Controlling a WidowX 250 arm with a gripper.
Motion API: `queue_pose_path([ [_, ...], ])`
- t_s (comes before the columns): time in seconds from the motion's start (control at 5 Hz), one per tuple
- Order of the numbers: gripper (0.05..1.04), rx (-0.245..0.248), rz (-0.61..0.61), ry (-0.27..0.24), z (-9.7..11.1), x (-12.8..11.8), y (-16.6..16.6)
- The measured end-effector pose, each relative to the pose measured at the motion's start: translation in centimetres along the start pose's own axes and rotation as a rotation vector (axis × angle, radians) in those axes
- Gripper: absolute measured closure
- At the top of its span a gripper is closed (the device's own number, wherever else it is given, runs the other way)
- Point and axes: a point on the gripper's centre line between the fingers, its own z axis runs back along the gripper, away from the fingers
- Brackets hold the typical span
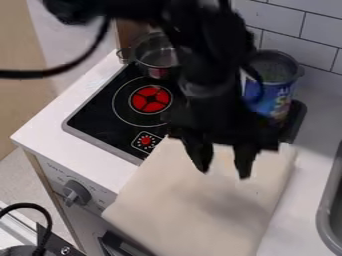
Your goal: Moved to the sidemove the white tissue to the right
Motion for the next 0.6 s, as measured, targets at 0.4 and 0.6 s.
queue_pose_path([
  [0.4,0.086,0.279,0.082,-0.031,0.7,4.2,7.1],
  [0.6,0.086,0.324,0.122,-0.04,0.9,5.9,10.3],
])
